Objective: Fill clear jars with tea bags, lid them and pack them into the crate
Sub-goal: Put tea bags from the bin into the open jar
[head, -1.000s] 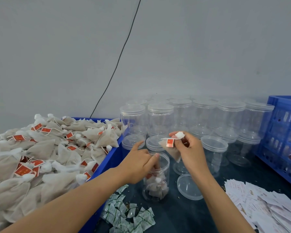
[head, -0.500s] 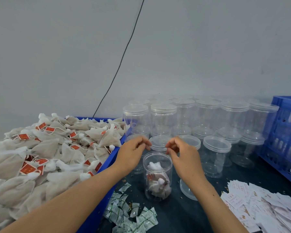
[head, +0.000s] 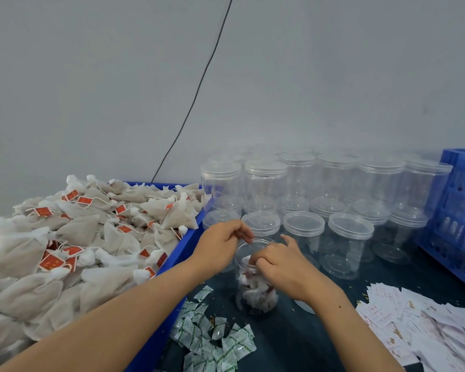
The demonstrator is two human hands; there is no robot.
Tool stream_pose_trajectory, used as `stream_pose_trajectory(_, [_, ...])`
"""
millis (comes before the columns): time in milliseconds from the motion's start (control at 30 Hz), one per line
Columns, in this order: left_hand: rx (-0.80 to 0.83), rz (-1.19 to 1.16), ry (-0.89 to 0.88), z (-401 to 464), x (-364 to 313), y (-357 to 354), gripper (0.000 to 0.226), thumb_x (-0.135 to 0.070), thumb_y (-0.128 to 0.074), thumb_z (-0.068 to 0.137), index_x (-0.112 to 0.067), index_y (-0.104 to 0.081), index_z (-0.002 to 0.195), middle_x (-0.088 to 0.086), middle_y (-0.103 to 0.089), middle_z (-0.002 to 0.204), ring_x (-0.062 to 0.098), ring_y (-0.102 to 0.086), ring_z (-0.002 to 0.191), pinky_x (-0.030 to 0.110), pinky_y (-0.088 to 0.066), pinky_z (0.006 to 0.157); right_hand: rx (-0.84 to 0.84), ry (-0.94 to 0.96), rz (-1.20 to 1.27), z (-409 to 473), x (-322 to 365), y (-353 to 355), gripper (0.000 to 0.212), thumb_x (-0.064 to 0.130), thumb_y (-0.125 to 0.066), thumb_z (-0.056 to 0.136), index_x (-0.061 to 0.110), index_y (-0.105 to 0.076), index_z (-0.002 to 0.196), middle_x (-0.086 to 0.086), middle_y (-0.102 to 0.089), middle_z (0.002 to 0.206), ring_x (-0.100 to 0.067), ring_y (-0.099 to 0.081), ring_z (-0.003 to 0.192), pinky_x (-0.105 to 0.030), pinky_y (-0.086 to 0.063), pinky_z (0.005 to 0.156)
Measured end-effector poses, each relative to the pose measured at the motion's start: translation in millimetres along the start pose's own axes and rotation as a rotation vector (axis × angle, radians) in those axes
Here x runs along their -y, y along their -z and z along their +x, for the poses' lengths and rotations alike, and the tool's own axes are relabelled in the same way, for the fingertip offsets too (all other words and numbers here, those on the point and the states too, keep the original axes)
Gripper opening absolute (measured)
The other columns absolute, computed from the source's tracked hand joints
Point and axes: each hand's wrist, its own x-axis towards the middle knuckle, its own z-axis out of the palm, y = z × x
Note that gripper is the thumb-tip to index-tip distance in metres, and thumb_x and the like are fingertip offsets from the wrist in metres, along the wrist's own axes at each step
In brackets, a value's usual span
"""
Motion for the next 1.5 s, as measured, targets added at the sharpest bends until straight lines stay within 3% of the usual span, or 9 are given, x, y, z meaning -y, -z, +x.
stream_pose_trajectory(100, [0.017,0.001,-0.011,-0.8,0.9,-0.5,0.038,0.011,-0.039,0.090,-0.012,-0.068,0.100,-0.001,-0.071,0.097,0.009,-0.065,0.097,0.028,-0.051,0.092,-0.001,-0.007,-0.027,-0.6,2.3,-0.6,0.031,0.018,-0.030,0.093,0.016,-0.055,0.075,0.007,-0.048,0.070,-0.016,-0.051,0.089,-0.048,-0.009,0.115])
stream_pose_trajectory(267, [-0.092,0.041,0.064,0.7,2.6,4.3,0.032,0.009,-0.039,0.089,-0.014,-0.060,0.093,-0.005,-0.065,0.089,0.015,-0.064,0.088,0.024,-0.051,0.075,-0.112,0.031,0.100,-3.9,0.7,4.3,0.033,0.013,-0.036,0.091,0.024,-0.067,0.098,0.007,-0.069,0.103,-0.012,-0.058,0.103,-0.043,-0.010,0.116])
stream_pose_trajectory(500, [0.403,0.955,0.207,-3.7,6.1,0.7,0.018,-0.013,-0.046,0.096,-0.006,-0.058,0.107,0.011,-0.063,0.107,0.028,-0.061,0.095,0.034,-0.045,0.073,-0.329,0.044,0.459,-14.8,-17.8,24.2,0.044,-0.008,-0.042,0.085,0.027,-0.070,0.090,0.018,-0.067,0.093,0.003,-0.061,0.094,-0.004,-0.041,0.079])
stream_pose_trajectory(633, [0.579,1.061,0.316,-2.9,17.7,-1.1,0.028,-0.014,-0.050,0.097,-0.005,-0.052,0.124,0.013,-0.057,0.123,0.030,-0.058,0.109,0.036,-0.045,0.082,-0.348,0.007,0.497,-18.2,-30.6,27.0,0.045,-0.007,-0.041,0.088,0.028,-0.070,0.091,0.018,-0.069,0.095,-0.009,-0.066,0.091,-0.022,-0.053,0.081])
stream_pose_trajectory(867, [0.685,1.119,0.410,-3.6,27.4,-9.9,0.055,-0.033,-0.065,0.091,-0.008,-0.043,0.135,0.010,-0.051,0.134,0.029,-0.054,0.120,0.038,-0.046,0.094,-0.437,-0.032,0.562,-24.1,-49.0,38.3,0.049,-0.006,-0.044,0.089,0.036,-0.068,0.079,0.020,-0.069,0.091,0.011,-0.061,0.091,-0.004,-0.043,0.076])
stream_pose_trajectory(1000, [0.632,1.014,0.421,-2.0,23.3,-8.0,0.040,-0.023,-0.065,0.090,-0.008,-0.050,0.125,0.010,-0.056,0.124,0.027,-0.058,0.111,0.035,-0.047,0.086,-0.453,-0.045,0.580,-29.5,-57.7,43.5,0.048,-0.007,-0.043,0.090,0.033,-0.067,0.080,0.019,-0.068,0.089,0.010,-0.062,0.089,-0.002,-0.043,0.075])
stream_pose_trajectory(1167, [0.354,0.668,0.359,3.3,15.1,9.8,0.016,-0.021,-0.064,0.087,-0.012,-0.056,0.076,0.003,-0.059,0.077,0.018,-0.057,0.076,0.032,-0.050,0.074,-0.435,-0.088,0.594,-32.6,-67.0,45.8,0.040,-0.006,-0.044,0.091,0.023,-0.070,0.084,0.015,-0.068,0.088,0.010,-0.061,0.085,0.001,-0.042,0.071])
stream_pose_trajectory(1300, [0.110,0.509,0.270,0.9,5.3,18.8,0.016,-0.017,-0.063,0.087,-0.001,-0.069,0.086,0.014,-0.070,0.082,0.020,-0.059,0.069,0.034,-0.053,0.074,-0.435,-0.124,0.597,-34.3,-75.6,46.1,0.040,-0.007,-0.043,0.091,0.021,-0.071,0.085,0.013,-0.069,0.088,0.007,-0.062,0.085,-0.001,-0.044,0.072])
stream_pose_trajectory(1500, [-0.213,0.461,-0.063,-4.5,-5.0,22.8,0.009,-0.018,-0.064,0.091,-0.014,-0.064,0.099,-0.004,-0.069,0.091,0.013,-0.066,0.083,0.032,-0.054,0.077,-0.385,-0.177,0.579,-37.5,-87.5,46.6,0.037,-0.003,-0.043,0.095,0.022,-0.070,0.088,0.010,-0.071,0.092,-0.001,-0.065,0.090,-0.011,-0.046,0.077])
